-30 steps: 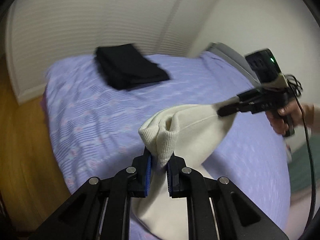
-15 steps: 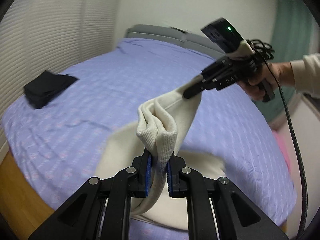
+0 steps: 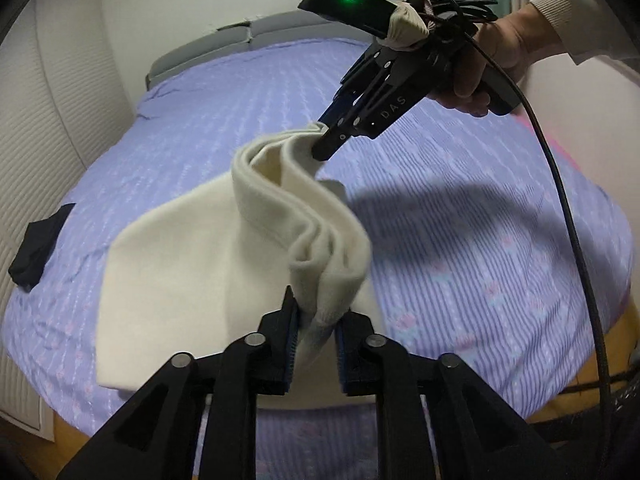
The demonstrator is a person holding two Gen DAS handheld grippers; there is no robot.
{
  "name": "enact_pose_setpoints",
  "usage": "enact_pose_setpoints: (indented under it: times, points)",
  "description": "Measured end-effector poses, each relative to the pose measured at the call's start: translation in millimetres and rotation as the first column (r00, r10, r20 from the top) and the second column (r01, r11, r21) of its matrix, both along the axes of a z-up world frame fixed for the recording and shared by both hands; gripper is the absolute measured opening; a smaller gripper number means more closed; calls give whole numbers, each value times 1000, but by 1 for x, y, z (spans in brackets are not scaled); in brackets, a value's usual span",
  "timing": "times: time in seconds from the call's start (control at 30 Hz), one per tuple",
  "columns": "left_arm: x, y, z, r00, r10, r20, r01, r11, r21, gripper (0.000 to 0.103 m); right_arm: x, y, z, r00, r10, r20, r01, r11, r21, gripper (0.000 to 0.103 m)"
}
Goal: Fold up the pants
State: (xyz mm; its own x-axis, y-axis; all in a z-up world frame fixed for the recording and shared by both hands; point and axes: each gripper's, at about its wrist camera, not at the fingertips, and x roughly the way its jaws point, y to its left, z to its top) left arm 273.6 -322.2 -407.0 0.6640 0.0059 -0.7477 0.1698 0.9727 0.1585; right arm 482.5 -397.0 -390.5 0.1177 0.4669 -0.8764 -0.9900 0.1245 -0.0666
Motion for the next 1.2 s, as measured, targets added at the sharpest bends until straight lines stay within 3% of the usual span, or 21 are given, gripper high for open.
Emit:
enact_pose_setpoints:
  times: [0.17,0.27,0.4,0.57,0.7,0.77,0.8,0.9,1.03,1.1,1.13,1.2]
  points:
    - [-16,-16,-6,998,-50,-29,50,999,9,52,-3,-41,-18,995,-100,8,100,995,19,35]
    - [-23,-22,-2,996,-75,-51,74,997,-4,61,-7,-62,-24,987,-157,-23,157,987,22,35]
    - [-35,-21,15,991,-101,-84,98,994,-44,64,-22,-84,-24,967,-241,-82,246,968,47,35]
    - [-25,19,45,992,-101,-75,98,994,-51,72,-45,-97,-3,894,-418,-163,439,889,130,51]
    - [13,87,58,998,-46,-47,46,999,-7,75,-57,-85,21,817,-534,-219,574,794,203,55]
    - [37,125,61,999,-2,-33,3,999,34,75,-56,-66,32,805,-538,-249,590,773,235,59]
    - [46,139,61,999,20,-28,-19,999,42,75,-55,-57,36,807,-530,-260,586,774,242,59]
    - [74,196,60,992,128,-16,-127,991,41,75,-34,4,47,851,-425,-307,504,825,254,59]
    - [89,259,41,964,256,-72,-259,965,-40,75,2,97,49,893,-252,-374,351,909,226,56]
    - [87,278,28,949,299,-105,-308,947,-87,75,26,161,38,896,-155,-416,243,956,166,48]
    - [86,285,23,943,311,-119,-324,940,-109,75,33,189,31,896,-115,-428,184,975,123,39]
    - [83,294,10,931,331,-154,-354,922,-158,75,39,233,17,897,-46,-440,68,997,35,29]
